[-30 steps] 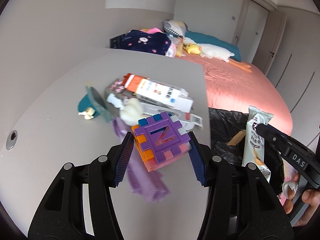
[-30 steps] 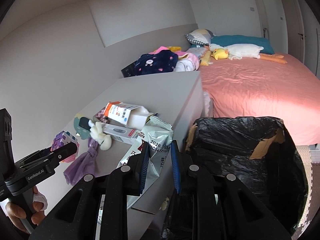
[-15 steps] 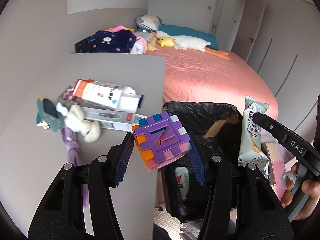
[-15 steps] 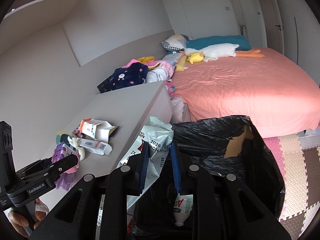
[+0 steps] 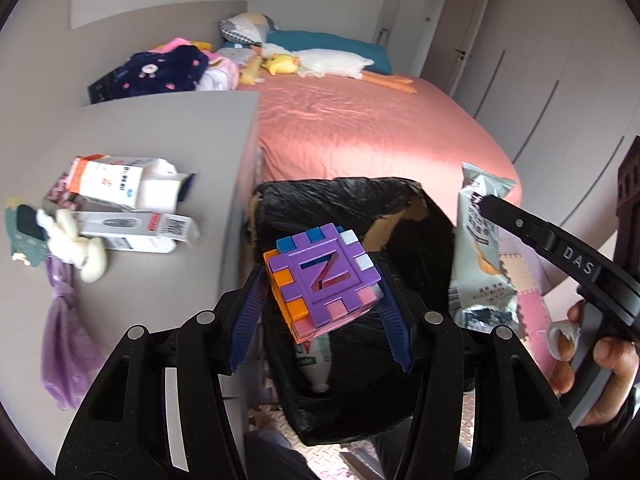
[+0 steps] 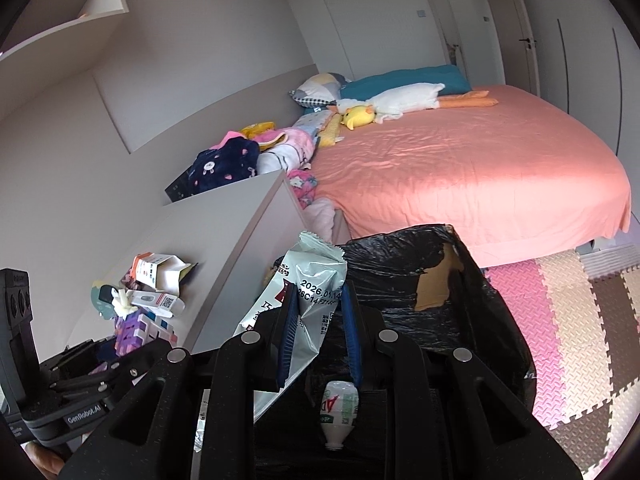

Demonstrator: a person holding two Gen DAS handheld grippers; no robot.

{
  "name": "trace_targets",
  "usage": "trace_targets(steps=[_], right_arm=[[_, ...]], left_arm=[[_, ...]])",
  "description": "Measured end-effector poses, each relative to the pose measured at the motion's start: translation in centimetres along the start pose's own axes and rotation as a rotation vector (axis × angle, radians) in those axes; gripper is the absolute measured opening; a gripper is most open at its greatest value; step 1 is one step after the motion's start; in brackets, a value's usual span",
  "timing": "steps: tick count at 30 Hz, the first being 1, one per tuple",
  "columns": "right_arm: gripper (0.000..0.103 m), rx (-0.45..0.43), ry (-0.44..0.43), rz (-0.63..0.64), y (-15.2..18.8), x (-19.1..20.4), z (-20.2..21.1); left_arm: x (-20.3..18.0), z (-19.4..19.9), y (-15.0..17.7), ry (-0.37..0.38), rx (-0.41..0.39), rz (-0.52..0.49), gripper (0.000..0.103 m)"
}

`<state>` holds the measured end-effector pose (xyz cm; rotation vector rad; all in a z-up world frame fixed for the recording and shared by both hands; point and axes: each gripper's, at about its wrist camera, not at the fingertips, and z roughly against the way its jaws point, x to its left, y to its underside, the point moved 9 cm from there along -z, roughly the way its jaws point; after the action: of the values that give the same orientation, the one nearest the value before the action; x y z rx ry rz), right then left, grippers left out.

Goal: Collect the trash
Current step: 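Carry cube and wrapper over the bin and open both grippers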

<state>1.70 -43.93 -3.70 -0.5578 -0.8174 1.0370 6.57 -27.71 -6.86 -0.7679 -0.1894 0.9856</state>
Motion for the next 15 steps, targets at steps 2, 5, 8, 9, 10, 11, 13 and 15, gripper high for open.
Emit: trace_targets(steps=[2, 5, 8, 9, 10, 11, 13, 15], right_arm=[[0.024, -0.004, 0.008, -0.009, -0.3, -0.6, 0.1], [0.024, -0.013, 0.02, -0.026, -1.0, -1.5, 0.1], [0.076, 0.006, 0.066, -0.041, -1.5, -2.5, -0.2], [0.08, -0.013, 0.082, -0.047, -1.7, -2.8, 0.1], [0.081, -0.024, 0.084, -0.047, -1.9, -2.8, 0.2], [0.081, -0.026, 0.086, -0.046, -1.9, -2.9, 0.3], [0.081, -0.033, 0.089, -0.048, -1.9, -3.0, 0.3], [0.081, -0.04, 0.08, -0.049, -1.9, -2.8, 0.4]], left_arm=[[-0.4, -0.5, 0.1, 0.031, 0.017, 0.003, 0.054], [-1.3, -1.2, 0.5, 0.083, 0.044, -0.007, 0.054], [-2.7, -1.9, 1.1, 0.152, 0.079, -0.039, 0.092], [-2.6, -1.9, 1.1, 0.129, 0.067, -0.046, 0.097], [-2.6, -2.0, 1.2, 0.121, 0.068, -0.051, 0.097], [-2.5, -2.1, 1.3, 0.127, 0.076, -0.048, 0.097], [-2.0, -2.1, 1.4, 0.118, 0.081, -0.034, 0.097], [-1.5, -1.8, 1.2, 0.092, 0.071, -0.03, 0.097]])
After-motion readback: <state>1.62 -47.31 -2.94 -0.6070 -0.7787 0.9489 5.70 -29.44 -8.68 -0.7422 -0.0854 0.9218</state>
